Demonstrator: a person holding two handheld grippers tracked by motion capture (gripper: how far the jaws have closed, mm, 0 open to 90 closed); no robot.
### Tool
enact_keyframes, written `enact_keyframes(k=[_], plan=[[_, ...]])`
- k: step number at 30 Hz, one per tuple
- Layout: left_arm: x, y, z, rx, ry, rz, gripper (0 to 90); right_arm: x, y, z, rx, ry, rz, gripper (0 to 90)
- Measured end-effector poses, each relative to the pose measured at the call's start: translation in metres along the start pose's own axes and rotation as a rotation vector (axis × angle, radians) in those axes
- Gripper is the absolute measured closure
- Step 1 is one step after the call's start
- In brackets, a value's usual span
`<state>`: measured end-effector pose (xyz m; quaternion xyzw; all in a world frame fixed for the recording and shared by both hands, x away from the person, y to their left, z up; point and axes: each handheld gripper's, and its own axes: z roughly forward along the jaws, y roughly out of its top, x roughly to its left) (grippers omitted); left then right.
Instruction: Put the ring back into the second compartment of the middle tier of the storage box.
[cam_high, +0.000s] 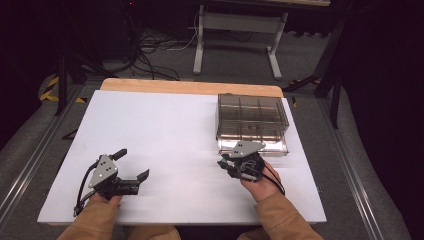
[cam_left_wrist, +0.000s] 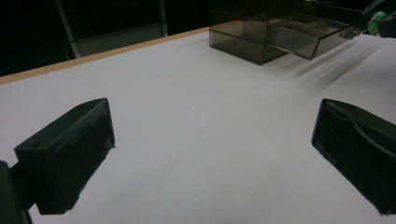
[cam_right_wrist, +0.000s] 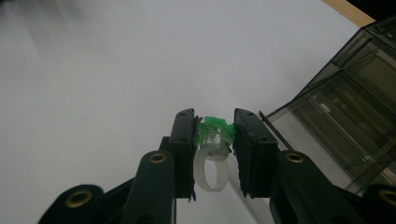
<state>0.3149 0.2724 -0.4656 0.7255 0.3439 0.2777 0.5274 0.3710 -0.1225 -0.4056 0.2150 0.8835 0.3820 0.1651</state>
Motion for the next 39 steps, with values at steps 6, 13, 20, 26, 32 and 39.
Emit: enact_keyframes(k=[6, 13, 20, 26, 32, 39], plan=[[0.000, 0.000, 0.000, -0.001, 0.002, -0.001, 0.3, -0.010, 0.000, -0.005, 0.001, -0.023, 0.010, 69.8], [0.000, 0.000, 0.000, 0.000, 0.003, -0.001, 0.3, -0.019, 0.001, -0.010, 0.013, -0.048, 0.015, 69.8], [0.000, 0.000, 0.000, 0.001, 0.003, -0.001, 0.3, -0.031, 0.000, -0.013, 0.019, -0.065, 0.047, 69.8], [0.000, 0.000, 0.000, 0.001, 0.003, -0.002, 0.3, -0.041, -0.001, -0.015, 0.034, -0.084, 0.062, 69.8], [0.000, 0.000, 0.000, -0.001, 0.003, -0.001, 0.3, -0.051, -0.003, -0.016, 0.046, -0.103, 0.082, 69.8], [0.000, 0.000, 0.000, 0.003, 0.001, 0.002, 0.3, -0.062, -0.005, -0.017, 0.066, -0.123, 0.113, 69.8]])
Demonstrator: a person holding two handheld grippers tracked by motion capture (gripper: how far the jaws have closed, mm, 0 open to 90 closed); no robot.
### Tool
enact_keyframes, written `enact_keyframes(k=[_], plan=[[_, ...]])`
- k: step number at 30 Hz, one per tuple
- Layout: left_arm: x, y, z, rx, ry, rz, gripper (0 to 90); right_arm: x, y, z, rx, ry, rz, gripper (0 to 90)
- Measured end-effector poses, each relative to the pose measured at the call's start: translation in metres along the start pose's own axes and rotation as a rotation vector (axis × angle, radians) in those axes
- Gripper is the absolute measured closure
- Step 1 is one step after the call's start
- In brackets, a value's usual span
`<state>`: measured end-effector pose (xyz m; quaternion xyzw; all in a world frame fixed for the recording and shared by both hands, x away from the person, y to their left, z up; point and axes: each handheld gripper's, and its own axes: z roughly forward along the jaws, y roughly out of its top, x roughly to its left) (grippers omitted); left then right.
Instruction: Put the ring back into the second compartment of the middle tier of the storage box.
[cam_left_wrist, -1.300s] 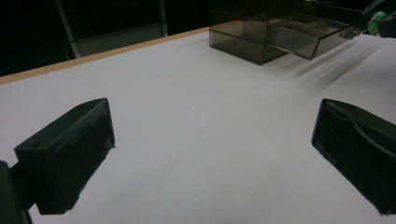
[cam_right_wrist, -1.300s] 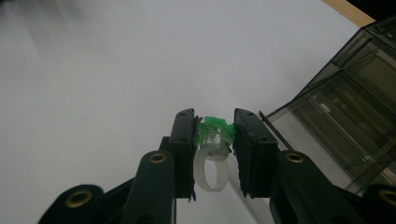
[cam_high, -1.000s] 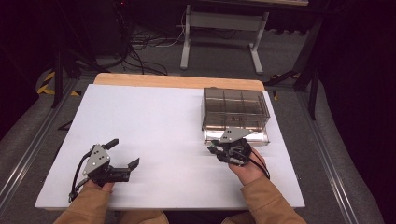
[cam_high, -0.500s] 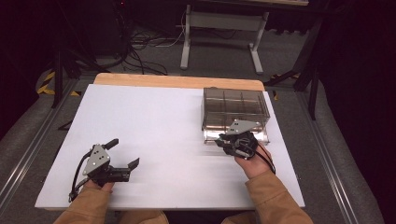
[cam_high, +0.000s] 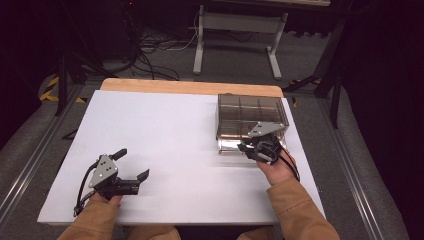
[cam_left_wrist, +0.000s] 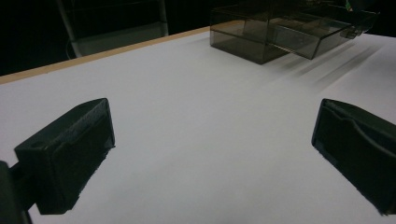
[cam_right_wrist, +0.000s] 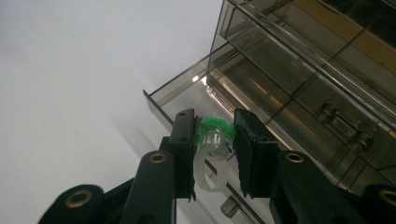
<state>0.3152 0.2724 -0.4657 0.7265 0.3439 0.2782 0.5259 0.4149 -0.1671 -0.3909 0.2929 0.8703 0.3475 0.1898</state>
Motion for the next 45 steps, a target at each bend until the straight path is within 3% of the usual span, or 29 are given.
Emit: enact_keyframes(k=[26, 45], plan=[[0.000, 0.000, 0.000, -0.003, 0.002, -0.003, 0.3, -0.030, -0.002, 0.011, 0.069, -0.062, 0.105, 69.8], [0.000, 0.000, 0.000, -0.002, 0.000, -0.003, 0.3, -0.042, -0.011, 0.018, 0.116, -0.098, 0.137, 69.5]])
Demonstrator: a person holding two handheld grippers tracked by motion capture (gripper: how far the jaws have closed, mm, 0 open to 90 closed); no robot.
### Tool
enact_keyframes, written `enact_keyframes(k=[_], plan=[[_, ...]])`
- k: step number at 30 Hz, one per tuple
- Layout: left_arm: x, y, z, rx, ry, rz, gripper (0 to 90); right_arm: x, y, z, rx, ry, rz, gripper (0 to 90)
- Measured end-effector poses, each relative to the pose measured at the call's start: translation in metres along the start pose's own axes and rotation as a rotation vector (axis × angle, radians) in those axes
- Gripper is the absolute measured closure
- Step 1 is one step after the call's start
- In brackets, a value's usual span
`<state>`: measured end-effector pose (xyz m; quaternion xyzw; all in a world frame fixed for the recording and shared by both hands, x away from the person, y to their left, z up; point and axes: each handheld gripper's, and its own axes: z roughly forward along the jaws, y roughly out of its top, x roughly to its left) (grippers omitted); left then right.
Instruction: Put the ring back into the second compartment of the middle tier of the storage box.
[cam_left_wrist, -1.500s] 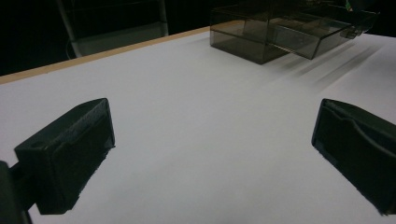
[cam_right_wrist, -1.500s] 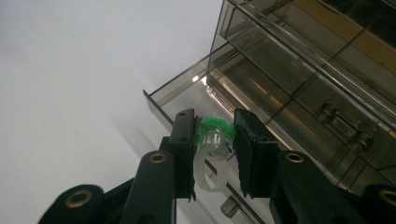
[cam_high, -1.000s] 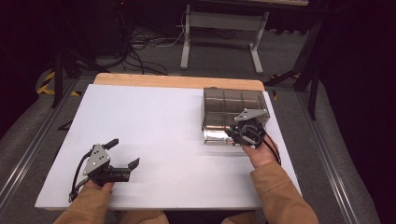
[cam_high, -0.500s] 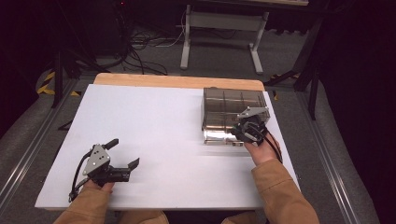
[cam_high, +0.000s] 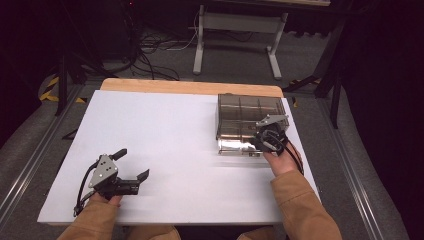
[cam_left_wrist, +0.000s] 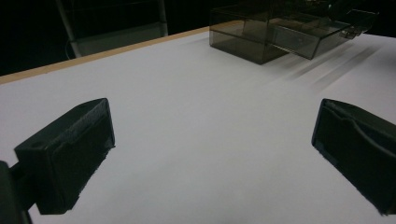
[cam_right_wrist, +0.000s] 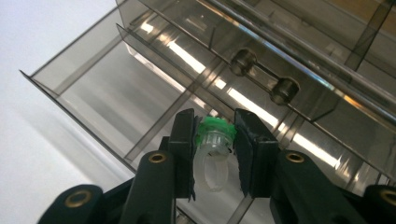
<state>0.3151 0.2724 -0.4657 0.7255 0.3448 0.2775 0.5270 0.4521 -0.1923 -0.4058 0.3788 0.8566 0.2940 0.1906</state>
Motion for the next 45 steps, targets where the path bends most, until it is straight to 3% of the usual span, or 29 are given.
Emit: enact_keyframes(k=[45], plan=[[0.000, 0.000, 0.001, -0.004, 0.004, -0.001, 0.3, -0.001, -0.006, 0.018, 0.066, 0.005, -0.018, 66.0]])
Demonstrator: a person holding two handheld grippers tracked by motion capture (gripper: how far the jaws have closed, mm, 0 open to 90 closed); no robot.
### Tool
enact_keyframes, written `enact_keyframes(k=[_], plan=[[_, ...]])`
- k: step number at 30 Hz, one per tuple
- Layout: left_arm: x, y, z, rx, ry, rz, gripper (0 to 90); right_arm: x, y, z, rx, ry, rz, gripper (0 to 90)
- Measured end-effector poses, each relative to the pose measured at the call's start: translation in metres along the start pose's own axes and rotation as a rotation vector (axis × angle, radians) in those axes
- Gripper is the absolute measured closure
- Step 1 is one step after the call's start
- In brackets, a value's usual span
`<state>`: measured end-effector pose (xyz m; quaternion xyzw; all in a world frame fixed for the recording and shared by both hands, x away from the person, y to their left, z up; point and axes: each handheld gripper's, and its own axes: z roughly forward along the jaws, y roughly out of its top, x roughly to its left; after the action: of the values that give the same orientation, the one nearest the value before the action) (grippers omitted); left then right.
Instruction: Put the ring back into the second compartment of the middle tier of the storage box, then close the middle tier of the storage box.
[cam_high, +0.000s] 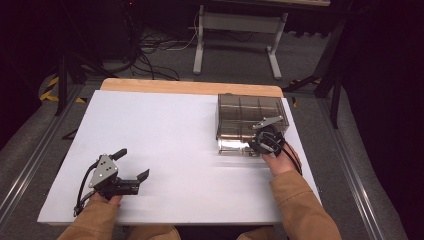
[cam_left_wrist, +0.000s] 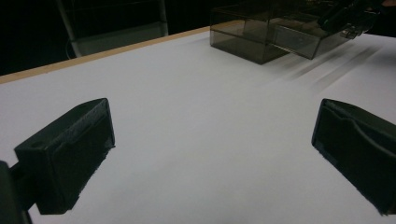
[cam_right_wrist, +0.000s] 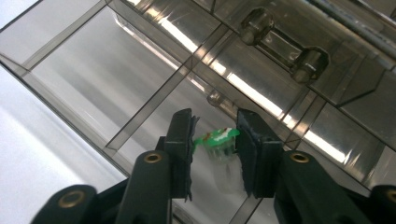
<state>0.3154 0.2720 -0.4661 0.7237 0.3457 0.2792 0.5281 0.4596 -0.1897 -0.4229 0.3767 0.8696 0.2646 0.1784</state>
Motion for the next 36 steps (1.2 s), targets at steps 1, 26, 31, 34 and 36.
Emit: enact_keyframes(k=[1, 26, 31, 34, 36], plan=[[0.000, 0.000, 0.000, 0.001, -0.001, 0.000, 0.4, 0.000, 0.000, 0.000, -0.001, 0.000, 0.001, 65.0], [0.000, 0.000, 0.000, 0.001, -0.002, -0.001, 0.3, 0.007, -0.002, -0.033, -0.077, 0.015, -0.026, 90.0], [0.000, 0.000, 0.000, 0.001, -0.004, -0.007, 0.3, 0.006, -0.005, -0.038, -0.086, 0.040, -0.027, 89.9], [0.000, 0.000, 0.000, 0.001, -0.004, -0.007, 0.3, 0.005, -0.007, -0.040, -0.086, 0.054, -0.028, 89.9], [0.000, 0.000, 0.000, 0.002, -0.003, -0.006, 0.3, 0.006, -0.009, -0.042, -0.081, 0.063, -0.027, 89.9]])
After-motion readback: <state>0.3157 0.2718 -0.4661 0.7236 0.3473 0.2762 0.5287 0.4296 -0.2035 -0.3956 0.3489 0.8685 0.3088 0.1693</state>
